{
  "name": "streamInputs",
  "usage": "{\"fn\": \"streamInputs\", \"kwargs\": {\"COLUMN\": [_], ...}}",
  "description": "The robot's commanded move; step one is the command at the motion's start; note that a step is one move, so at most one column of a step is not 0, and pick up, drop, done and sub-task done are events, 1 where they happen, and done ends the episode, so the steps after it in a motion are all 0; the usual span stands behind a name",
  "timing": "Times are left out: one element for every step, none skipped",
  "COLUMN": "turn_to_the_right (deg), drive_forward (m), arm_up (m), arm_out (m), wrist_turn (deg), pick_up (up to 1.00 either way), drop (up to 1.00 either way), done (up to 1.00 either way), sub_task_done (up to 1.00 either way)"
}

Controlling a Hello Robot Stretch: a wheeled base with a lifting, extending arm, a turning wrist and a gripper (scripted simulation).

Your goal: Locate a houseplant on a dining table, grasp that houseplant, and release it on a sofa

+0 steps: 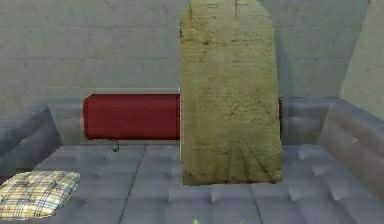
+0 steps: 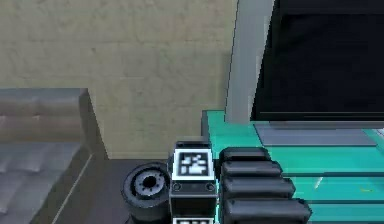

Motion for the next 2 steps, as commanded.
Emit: {"fn": "streamInputs", "kwargs": {"turn_to_the_right": [-45.0, -36.0], "drive_forward": [0.0, 0.0], "arm_up": [0.0, 0.0], "arm_out": [0.0, 0.0], "wrist_turn": [0.0, 0.0], "pick_up": [0.0, 0.0], "drop": [0.0, 0.0], "done": [0.0, 0.0], "sub_task_done": [0.0, 0.0]}}
